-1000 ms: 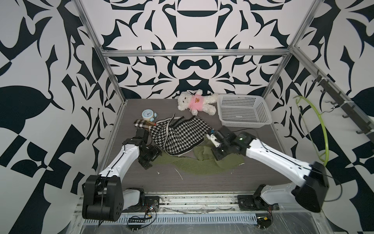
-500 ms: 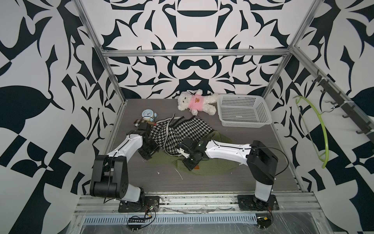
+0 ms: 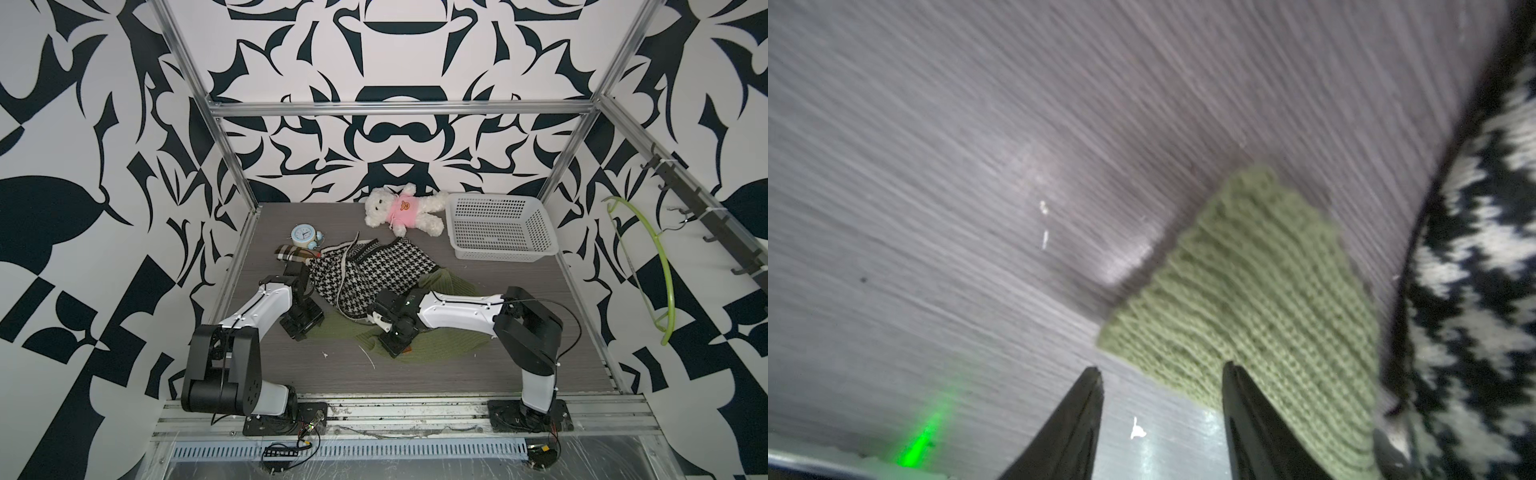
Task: Roll up the scarf and place it into the basket
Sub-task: Flatten out the scarf at the center of the board.
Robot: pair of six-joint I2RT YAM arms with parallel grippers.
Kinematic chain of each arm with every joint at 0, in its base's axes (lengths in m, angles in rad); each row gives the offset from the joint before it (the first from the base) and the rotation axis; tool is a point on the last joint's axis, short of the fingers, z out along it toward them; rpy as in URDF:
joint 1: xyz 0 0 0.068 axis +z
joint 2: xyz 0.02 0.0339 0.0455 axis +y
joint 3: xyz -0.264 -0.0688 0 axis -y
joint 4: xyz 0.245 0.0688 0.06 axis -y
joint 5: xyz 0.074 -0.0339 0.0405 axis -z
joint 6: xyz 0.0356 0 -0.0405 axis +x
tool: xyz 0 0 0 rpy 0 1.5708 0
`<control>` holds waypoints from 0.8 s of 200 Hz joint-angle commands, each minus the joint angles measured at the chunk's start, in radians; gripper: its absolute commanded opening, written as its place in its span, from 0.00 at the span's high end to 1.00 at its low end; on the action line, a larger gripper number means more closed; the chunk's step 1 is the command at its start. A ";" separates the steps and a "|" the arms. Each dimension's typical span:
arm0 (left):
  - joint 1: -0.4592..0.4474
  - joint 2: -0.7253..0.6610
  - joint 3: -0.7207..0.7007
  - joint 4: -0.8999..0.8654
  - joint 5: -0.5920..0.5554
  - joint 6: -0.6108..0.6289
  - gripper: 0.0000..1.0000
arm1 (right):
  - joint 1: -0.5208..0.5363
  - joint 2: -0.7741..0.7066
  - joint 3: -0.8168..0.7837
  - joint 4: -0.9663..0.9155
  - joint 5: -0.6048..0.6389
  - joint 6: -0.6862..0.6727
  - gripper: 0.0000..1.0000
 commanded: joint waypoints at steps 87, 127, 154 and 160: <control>-0.087 -0.002 -0.133 0.033 -0.007 -0.073 1.00 | -0.002 0.022 -0.067 -0.185 0.018 -0.026 1.00; -0.219 -0.362 -0.076 -0.208 0.002 -0.274 1.00 | 0.026 -0.036 -0.109 -0.272 -0.047 -0.101 1.00; -0.277 -0.522 -0.017 -0.253 -0.007 -0.431 1.00 | 0.064 -0.102 -0.131 -0.323 -0.099 -0.153 1.00; -0.251 -0.514 -0.002 -0.221 -0.031 -0.419 0.98 | 0.062 -0.107 -0.133 -0.325 -0.094 -0.158 1.00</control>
